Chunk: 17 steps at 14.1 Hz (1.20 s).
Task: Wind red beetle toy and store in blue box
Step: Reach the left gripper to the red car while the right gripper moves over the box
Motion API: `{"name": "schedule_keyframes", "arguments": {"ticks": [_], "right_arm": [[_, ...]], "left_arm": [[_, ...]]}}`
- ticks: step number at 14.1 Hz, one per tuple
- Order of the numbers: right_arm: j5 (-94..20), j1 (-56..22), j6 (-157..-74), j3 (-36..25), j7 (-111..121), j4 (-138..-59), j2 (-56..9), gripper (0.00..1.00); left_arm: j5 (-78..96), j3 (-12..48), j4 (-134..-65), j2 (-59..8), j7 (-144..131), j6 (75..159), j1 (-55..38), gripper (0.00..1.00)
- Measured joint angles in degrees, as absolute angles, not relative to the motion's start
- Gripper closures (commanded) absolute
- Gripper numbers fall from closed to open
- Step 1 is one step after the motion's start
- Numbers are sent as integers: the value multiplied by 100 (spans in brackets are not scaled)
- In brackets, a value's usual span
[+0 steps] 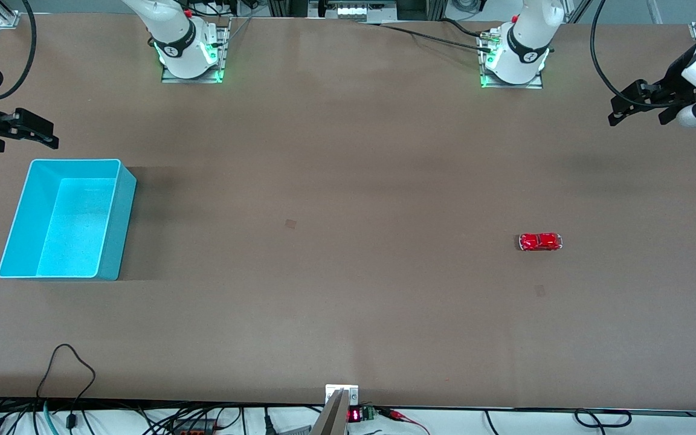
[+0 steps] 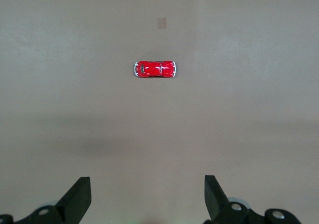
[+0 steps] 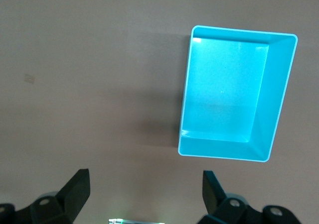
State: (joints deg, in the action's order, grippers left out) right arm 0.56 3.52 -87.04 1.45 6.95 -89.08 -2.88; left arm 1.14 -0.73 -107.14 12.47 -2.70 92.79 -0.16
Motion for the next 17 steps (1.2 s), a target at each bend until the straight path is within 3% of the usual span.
{"name": "schedule_keyframes", "arguments": {"ticks": [6,10,17], "right_arm": [[-104,355,-8700,135,686,-8908,-290,0],[-128,290,-8690,149,686,-8909,-292,0],[-107,-108,-8689,157,677,-8909,-303,0]], "left_arm": [[114,-71,-10830,1083,-113,9111,-17,0],[114,-59,-10893,210,365,9413,-58,0],[114,65,-10905,-1337,2279,10658,-91,0]]}}
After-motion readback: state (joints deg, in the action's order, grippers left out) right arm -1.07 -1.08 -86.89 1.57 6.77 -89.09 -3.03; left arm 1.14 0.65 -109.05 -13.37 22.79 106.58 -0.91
